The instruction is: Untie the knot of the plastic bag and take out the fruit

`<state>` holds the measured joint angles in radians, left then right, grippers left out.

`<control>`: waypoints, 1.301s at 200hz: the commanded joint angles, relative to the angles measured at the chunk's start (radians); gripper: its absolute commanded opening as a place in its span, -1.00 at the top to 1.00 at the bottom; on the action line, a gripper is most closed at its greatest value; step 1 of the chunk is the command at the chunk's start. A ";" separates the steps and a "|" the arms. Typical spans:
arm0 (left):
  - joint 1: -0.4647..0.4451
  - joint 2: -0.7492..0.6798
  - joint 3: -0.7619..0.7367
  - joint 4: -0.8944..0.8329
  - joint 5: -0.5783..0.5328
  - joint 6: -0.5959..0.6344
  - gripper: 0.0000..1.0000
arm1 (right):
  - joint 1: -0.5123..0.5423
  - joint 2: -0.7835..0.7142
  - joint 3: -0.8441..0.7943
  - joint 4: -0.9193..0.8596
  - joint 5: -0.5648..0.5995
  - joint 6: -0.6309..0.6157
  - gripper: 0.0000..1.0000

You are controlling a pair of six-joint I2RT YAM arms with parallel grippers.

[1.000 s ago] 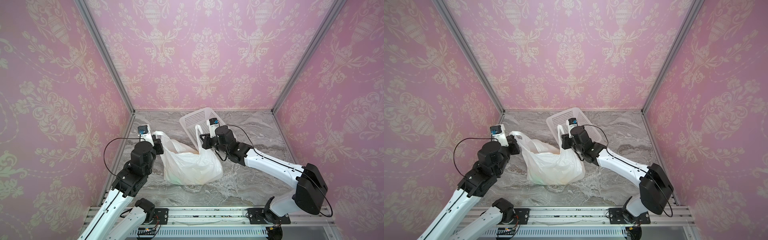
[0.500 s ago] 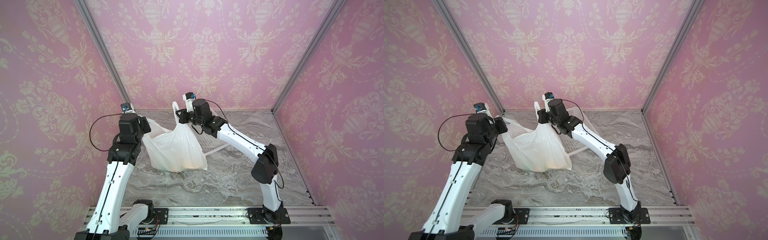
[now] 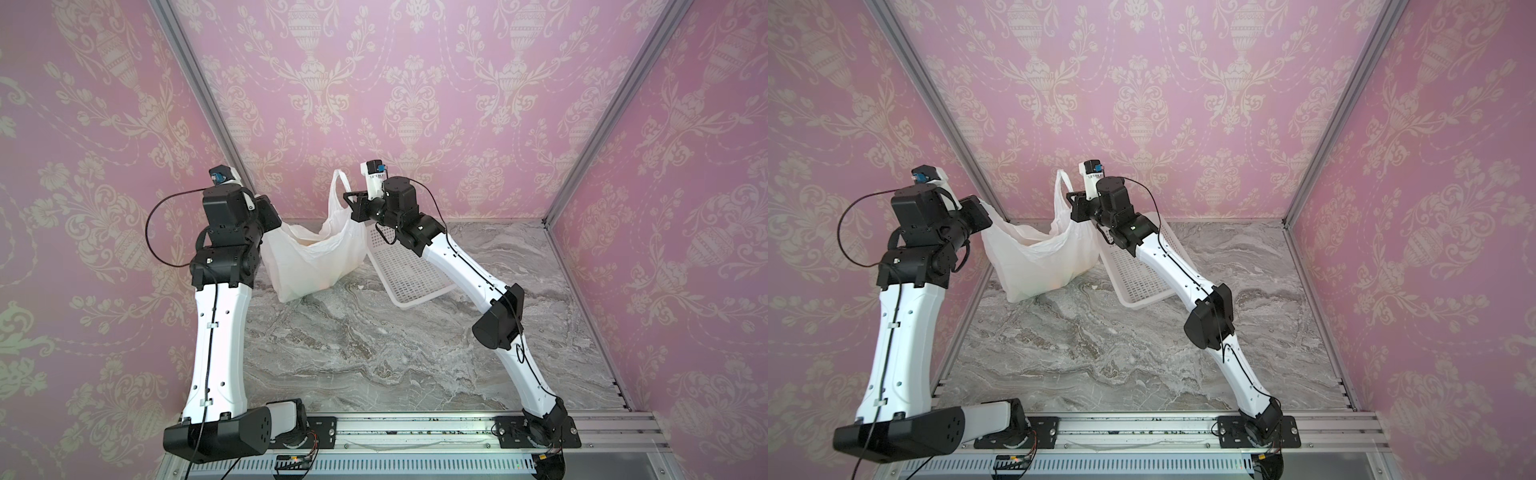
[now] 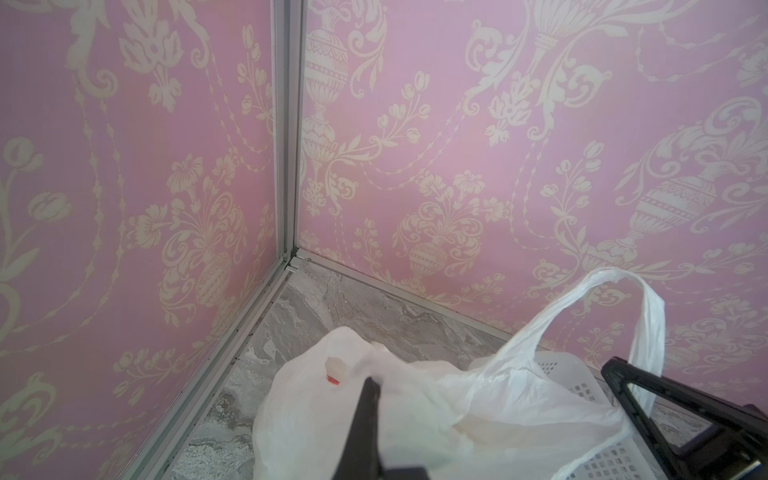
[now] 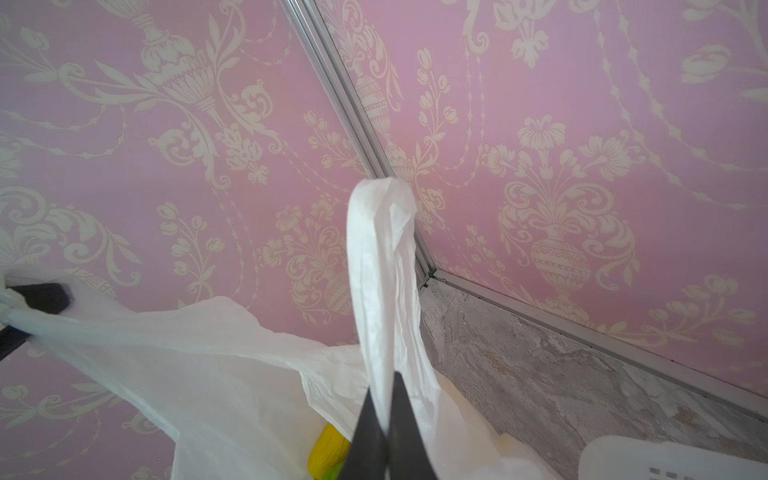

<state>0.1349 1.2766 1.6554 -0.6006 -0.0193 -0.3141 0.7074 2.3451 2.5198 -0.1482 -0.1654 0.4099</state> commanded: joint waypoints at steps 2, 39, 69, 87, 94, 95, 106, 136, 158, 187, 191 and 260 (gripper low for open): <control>0.008 -0.059 -0.043 -0.025 0.073 -0.036 1.00 | 0.007 -0.119 -0.133 0.138 -0.031 -0.019 1.00; -0.005 -0.290 -0.456 0.033 0.090 -0.109 1.00 | 0.018 -0.274 -0.622 0.390 -0.031 0.038 1.00; -0.052 -0.411 -0.696 0.038 0.041 -0.130 1.00 | 0.026 -0.354 -0.889 0.517 -0.035 0.106 1.00; -0.067 -0.499 -0.796 0.042 0.042 -0.157 1.00 | 0.045 -0.412 -1.039 0.599 -0.023 0.127 1.00; -0.069 -0.543 -0.827 0.035 0.042 -0.169 1.00 | 0.056 -0.436 -1.091 0.614 -0.012 0.125 1.00; -0.069 -0.549 -0.830 0.034 0.042 -0.171 1.00 | 0.058 -0.438 -1.098 0.617 -0.011 0.125 1.00; -0.070 -0.615 -0.864 0.011 0.039 -0.180 0.99 | 0.078 -0.476 -1.168 0.627 0.016 0.127 1.00; -0.073 -0.711 -0.889 -0.080 -0.018 -0.165 0.63 | 0.138 -0.562 -1.335 0.688 0.065 0.114 1.00; -0.075 -0.724 -0.869 -0.088 -0.040 -0.168 0.05 | 0.176 -0.602 -1.453 0.716 0.101 0.089 1.00; -0.077 -0.693 -0.722 -0.150 -0.108 -0.127 -0.22 | 0.186 -0.643 -1.560 0.759 0.141 0.098 1.00; -0.076 -0.683 -0.689 -0.165 -0.112 -0.122 -0.22 | 0.185 -0.648 -1.571 0.761 0.144 0.096 1.00; -0.145 -0.552 -0.307 -0.243 -0.040 -0.059 -0.34 | 0.193 -0.753 -1.723 0.840 0.263 0.097 1.00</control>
<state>0.0311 0.6964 1.3010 -0.7948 -0.0761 -0.4267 0.8967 1.6482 0.8497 0.6106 0.0189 0.5171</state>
